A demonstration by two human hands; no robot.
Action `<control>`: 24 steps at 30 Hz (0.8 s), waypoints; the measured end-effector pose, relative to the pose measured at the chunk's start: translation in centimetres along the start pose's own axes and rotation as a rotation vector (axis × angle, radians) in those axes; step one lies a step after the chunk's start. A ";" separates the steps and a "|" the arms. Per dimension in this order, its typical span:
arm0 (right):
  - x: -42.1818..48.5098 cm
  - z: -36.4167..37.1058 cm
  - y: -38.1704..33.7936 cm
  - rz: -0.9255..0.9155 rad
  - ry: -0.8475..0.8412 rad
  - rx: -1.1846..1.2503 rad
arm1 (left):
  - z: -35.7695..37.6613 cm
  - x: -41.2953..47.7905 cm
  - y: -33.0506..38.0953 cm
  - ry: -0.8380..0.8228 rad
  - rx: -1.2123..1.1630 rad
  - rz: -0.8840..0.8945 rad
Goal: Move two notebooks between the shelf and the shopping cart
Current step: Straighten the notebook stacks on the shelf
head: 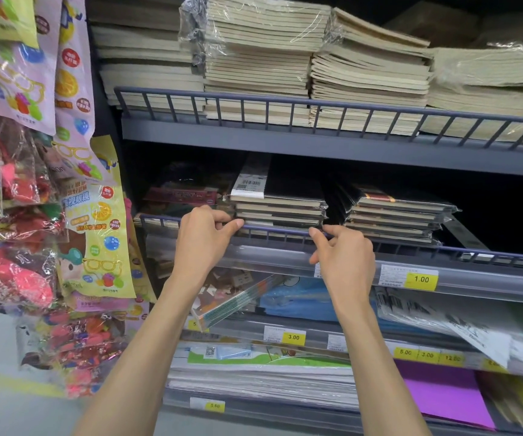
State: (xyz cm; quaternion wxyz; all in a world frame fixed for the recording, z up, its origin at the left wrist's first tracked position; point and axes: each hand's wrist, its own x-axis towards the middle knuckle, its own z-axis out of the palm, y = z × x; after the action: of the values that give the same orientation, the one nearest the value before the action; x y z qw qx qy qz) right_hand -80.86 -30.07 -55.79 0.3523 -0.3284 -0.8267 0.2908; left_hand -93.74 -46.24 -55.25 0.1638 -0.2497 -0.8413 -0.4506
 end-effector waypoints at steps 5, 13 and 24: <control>0.3 0.1 0.3 0.000 0.008 0.067 | -0.1 0.0 -0.3 0.010 -0.057 0.038; 0.5 -0.3 0.4 -0.087 0.008 -0.020 | 0.2 -0.1 -0.9 0.069 -0.047 0.097; 0.6 0.1 0.1 -0.091 0.026 -0.007 | 0.4 0.3 -1.3 0.057 -0.003 0.136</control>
State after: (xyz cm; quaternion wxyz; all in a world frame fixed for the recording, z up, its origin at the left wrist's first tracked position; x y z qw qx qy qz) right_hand -81.22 -29.56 -55.66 0.3745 -0.2955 -0.8373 0.2672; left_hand -94.73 -46.44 -56.19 0.2174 -0.2936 -0.8167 -0.4467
